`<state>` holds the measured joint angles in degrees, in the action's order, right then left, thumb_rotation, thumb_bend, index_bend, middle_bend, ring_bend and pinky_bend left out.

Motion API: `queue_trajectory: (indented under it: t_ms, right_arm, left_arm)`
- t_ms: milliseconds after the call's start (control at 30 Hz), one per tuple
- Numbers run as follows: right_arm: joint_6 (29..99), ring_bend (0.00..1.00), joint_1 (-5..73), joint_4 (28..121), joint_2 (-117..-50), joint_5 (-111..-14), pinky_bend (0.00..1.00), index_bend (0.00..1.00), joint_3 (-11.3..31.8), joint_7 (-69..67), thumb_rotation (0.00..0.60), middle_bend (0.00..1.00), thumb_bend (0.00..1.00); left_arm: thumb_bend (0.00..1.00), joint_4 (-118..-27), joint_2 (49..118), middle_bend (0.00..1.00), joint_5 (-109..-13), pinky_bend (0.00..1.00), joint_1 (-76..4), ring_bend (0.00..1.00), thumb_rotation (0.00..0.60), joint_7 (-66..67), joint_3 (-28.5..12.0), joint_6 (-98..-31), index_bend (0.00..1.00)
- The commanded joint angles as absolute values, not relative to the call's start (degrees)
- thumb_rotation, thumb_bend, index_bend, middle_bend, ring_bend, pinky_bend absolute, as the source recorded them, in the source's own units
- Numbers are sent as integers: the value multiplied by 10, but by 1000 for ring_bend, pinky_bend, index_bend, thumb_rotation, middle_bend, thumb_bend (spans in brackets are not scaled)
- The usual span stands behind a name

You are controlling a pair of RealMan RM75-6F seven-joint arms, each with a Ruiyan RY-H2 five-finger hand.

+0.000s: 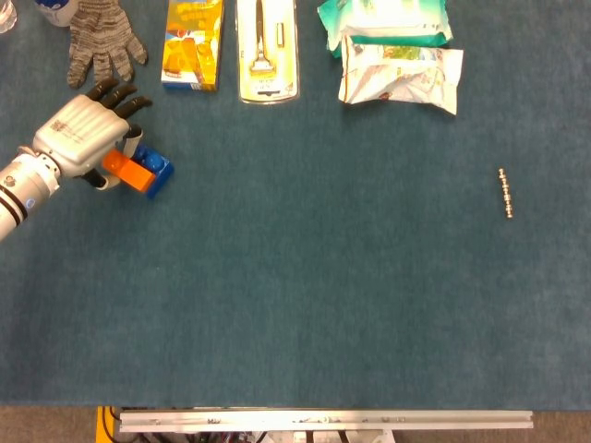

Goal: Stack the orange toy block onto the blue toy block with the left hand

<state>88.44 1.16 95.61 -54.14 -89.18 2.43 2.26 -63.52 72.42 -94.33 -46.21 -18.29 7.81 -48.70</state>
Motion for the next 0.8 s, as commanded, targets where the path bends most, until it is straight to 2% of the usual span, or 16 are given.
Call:
queue_trajectory:
  t_ms: [33, 800]
  right_arm:
    - [885, 374, 11, 956, -541, -892, 409, 478, 25, 23, 600, 475, 345]
    - [889, 374, 9, 954, -541, -890, 409, 478, 25, 20, 600, 475, 345]
  left_arm:
    - [192, -632, 727, 123, -943, 15, -460, 22, 600, -185, 78, -489, 529]
    - [192, -622, 740, 120, -937, 15, -463, 22, 600, -177, 72, -474, 534]
